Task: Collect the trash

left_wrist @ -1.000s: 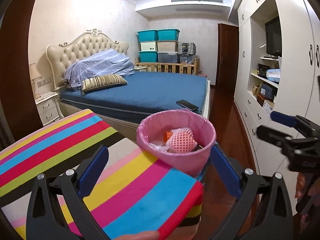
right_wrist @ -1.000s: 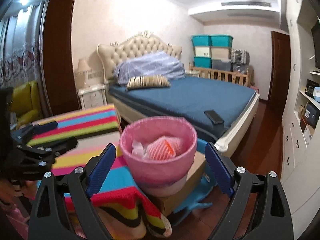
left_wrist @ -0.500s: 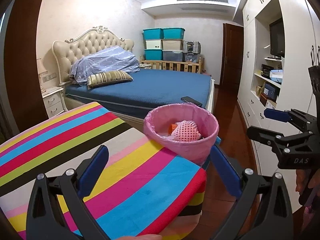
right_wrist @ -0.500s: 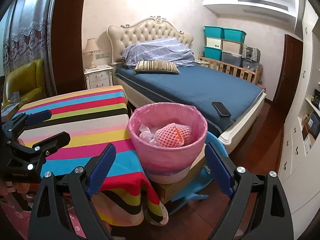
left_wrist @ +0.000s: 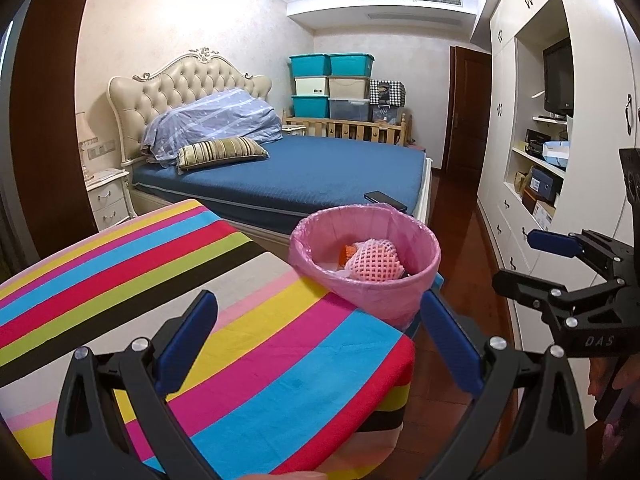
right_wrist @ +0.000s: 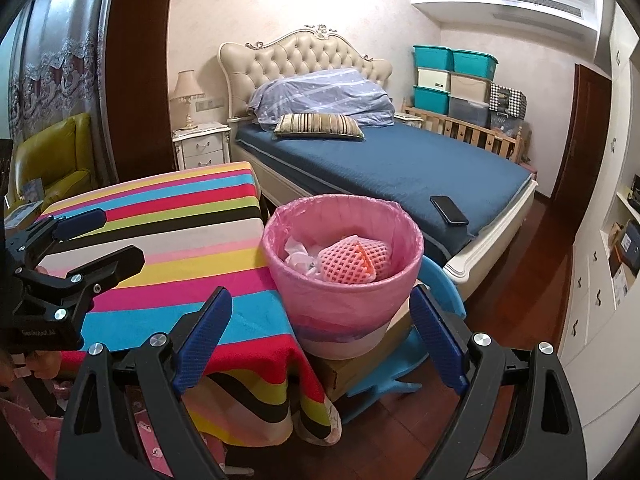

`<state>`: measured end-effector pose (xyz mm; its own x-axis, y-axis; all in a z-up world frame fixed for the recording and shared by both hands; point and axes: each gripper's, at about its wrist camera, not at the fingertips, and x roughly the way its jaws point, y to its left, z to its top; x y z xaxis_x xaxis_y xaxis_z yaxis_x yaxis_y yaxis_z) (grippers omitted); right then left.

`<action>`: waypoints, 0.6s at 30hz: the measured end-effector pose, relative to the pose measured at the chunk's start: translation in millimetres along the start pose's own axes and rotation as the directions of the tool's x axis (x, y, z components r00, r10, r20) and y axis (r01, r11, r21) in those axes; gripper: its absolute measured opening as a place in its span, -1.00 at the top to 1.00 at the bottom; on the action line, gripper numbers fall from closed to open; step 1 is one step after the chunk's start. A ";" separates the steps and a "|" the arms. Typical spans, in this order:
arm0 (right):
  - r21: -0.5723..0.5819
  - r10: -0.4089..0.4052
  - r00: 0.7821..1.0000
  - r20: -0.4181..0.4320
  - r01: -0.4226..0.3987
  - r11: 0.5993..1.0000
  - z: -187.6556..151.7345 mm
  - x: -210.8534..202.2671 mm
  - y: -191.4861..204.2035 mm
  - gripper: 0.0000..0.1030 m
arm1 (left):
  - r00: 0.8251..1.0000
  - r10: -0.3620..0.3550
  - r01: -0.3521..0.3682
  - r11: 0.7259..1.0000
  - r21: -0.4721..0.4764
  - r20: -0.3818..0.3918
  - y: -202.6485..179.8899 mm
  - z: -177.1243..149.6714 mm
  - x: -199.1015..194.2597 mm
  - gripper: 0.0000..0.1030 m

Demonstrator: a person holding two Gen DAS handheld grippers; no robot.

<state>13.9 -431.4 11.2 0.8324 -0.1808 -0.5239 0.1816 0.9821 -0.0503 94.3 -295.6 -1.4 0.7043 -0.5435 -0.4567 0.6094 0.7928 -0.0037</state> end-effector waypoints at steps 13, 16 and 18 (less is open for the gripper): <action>0.007 0.000 1.000 0.003 0.000 1.000 -1.2 0.4 -2.5 -0.64 | 1.000 0.003 -0.003 1.000 0.012 -0.012 -4.1 -2.9 4.4 -0.91; 0.006 -0.002 1.000 0.004 0.002 1.000 -1.7 0.2 -2.4 -0.64 | 1.000 0.002 -0.002 1.000 0.013 -0.016 -5.7 -3.1 6.0 -0.91; 0.008 -0.003 1.000 0.003 0.003 1.000 -1.9 0.0 -2.5 -0.64 | 1.000 0.002 -0.002 1.000 0.016 -0.018 -6.7 -4.2 6.4 -0.91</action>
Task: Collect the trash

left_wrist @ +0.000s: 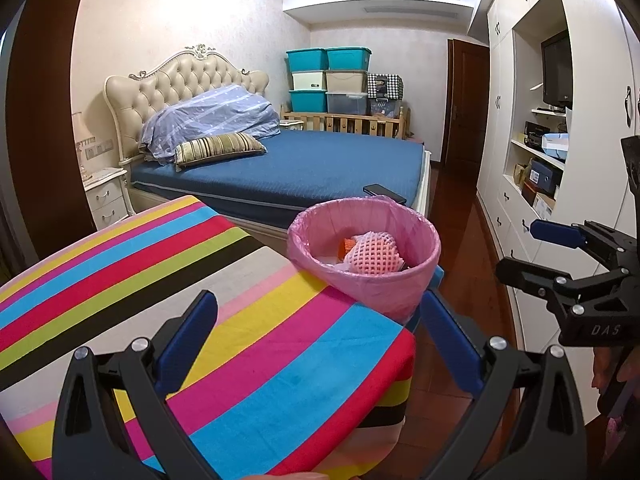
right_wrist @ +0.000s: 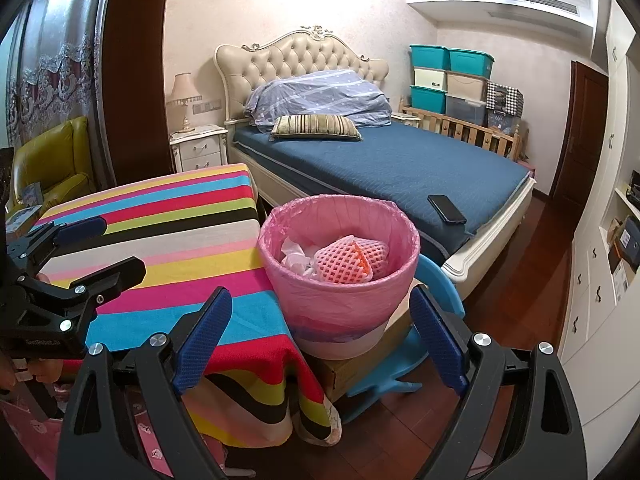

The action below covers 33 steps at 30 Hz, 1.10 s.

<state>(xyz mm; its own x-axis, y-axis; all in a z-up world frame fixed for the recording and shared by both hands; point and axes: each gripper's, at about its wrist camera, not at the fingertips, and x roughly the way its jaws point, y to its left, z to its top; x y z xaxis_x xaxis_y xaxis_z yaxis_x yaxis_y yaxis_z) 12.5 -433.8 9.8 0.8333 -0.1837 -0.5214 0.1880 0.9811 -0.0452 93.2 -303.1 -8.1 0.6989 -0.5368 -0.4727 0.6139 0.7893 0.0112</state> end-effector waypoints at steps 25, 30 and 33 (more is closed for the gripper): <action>0.001 -0.001 1.000 0.000 0.001 1.000 -0.1 0.4 -0.2 -0.64 | 1.000 -0.011 0.010 1.000 -0.004 -0.023 0.6 -5.9 5.4 -0.91; 0.000 -0.001 1.000 0.001 0.001 1.000 -0.3 0.6 0.1 -0.64 | 1.000 -0.012 0.011 1.000 -0.004 -0.023 0.8 -6.6 5.5 -0.91; 0.001 -0.001 1.000 0.001 0.001 1.000 -0.4 0.7 0.3 -0.64 | 1.000 -0.012 0.012 1.000 -0.004 -0.023 0.6 -6.5 5.4 -0.91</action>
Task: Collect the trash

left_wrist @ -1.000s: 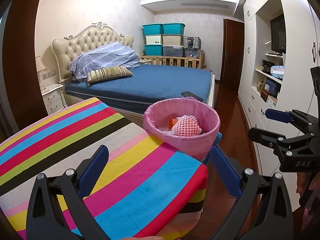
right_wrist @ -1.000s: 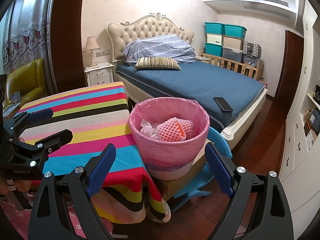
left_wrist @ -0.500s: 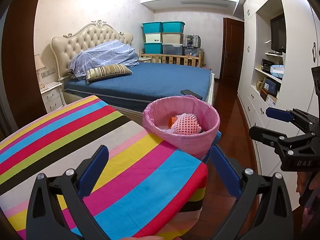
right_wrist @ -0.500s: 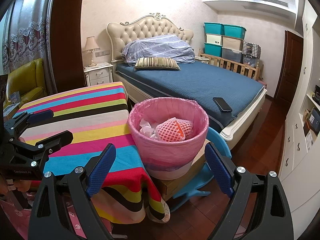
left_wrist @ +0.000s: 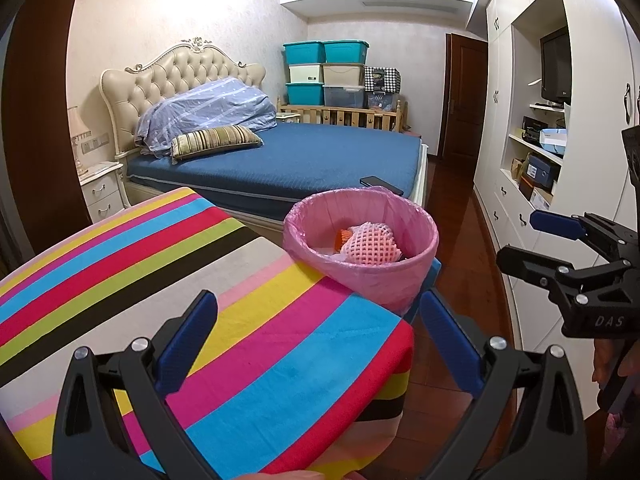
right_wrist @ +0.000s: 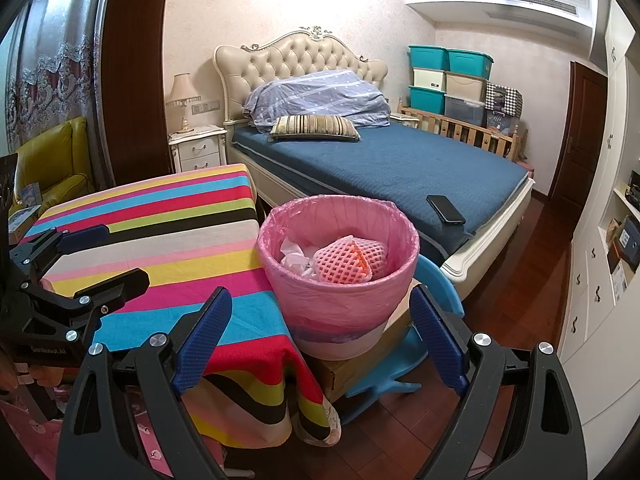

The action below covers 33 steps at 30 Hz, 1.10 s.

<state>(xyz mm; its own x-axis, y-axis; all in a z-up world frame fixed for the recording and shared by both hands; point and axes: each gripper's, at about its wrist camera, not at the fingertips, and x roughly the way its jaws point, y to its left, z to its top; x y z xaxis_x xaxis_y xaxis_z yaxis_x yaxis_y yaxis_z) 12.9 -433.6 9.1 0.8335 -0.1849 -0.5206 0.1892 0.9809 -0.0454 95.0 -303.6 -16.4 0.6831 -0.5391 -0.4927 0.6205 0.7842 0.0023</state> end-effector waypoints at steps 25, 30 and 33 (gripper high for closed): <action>-0.001 0.001 1.000 0.000 -0.001 1.000 -0.3 0.8 0.8 -0.64 | 1.000 -0.006 0.005 1.000 0.020 0.016 -7.3 -4.6 -1.0 -0.91; -0.005 0.008 1.000 -0.005 -0.008 1.000 0.2 3.2 5.5 -0.64 | 1.000 0.000 0.000 1.000 -0.005 0.014 6.7 -1.1 0.4 -0.91; -0.019 0.026 1.000 -0.012 -0.026 0.999 2.1 6.7 15.3 -0.64 | 1.000 0.013 -0.013 1.000 -0.018 0.006 17.7 -2.9 -3.0 -0.91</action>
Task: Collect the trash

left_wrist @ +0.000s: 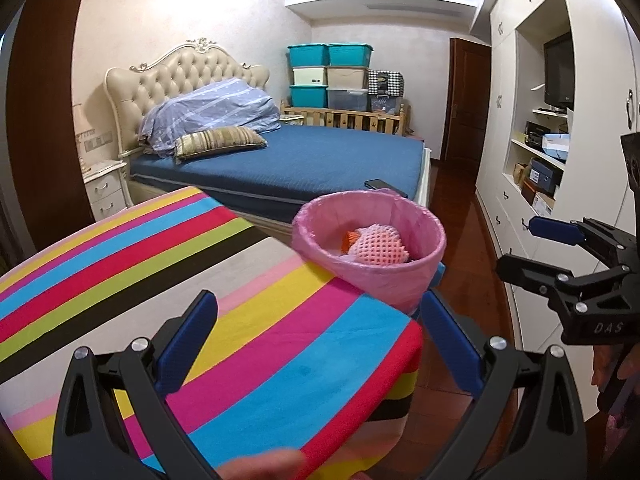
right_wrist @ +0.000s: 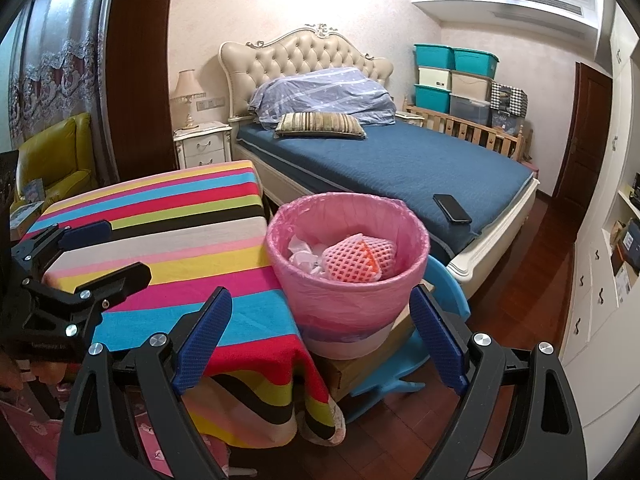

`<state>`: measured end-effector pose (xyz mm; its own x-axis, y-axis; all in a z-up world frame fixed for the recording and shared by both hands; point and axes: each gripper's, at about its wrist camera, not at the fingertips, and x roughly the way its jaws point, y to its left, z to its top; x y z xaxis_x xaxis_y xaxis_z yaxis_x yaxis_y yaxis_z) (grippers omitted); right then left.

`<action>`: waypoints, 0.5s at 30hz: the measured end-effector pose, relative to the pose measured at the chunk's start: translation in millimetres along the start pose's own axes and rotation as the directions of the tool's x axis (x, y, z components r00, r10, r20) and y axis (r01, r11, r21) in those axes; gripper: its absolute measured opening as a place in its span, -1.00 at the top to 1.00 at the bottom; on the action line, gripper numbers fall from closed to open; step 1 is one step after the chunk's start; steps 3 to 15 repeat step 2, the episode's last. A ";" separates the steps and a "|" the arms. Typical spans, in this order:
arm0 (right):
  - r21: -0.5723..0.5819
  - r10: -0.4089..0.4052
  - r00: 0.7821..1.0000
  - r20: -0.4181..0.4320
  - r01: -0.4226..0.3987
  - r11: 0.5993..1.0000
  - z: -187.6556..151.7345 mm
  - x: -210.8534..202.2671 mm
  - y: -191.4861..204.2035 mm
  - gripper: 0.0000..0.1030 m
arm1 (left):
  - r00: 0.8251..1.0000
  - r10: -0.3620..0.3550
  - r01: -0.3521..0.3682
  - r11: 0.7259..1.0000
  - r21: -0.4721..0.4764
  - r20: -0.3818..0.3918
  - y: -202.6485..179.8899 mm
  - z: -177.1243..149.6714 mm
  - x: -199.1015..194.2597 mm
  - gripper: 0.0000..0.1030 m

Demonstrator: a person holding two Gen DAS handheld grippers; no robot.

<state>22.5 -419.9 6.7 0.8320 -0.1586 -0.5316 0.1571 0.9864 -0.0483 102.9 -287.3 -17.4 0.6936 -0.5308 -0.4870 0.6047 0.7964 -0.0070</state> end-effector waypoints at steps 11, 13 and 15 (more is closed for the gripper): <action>-0.009 0.033 0.999 -0.009 -0.033 0.999 3.1 5.9 13.9 -0.64 | 1.000 0.019 -0.019 1.000 -0.005 -0.002 10.7 -1.5 -5.6 -0.91; -0.009 0.033 0.999 -0.009 -0.033 0.999 3.1 5.9 13.9 -0.64 | 1.000 0.019 -0.019 1.000 -0.005 -0.002 10.7 -1.5 -5.6 -0.91; -0.009 0.033 0.999 -0.009 -0.033 0.999 3.1 5.9 13.9 -0.64 | 1.000 0.019 -0.019 1.000 -0.005 -0.002 10.7 -1.5 -5.6 -0.91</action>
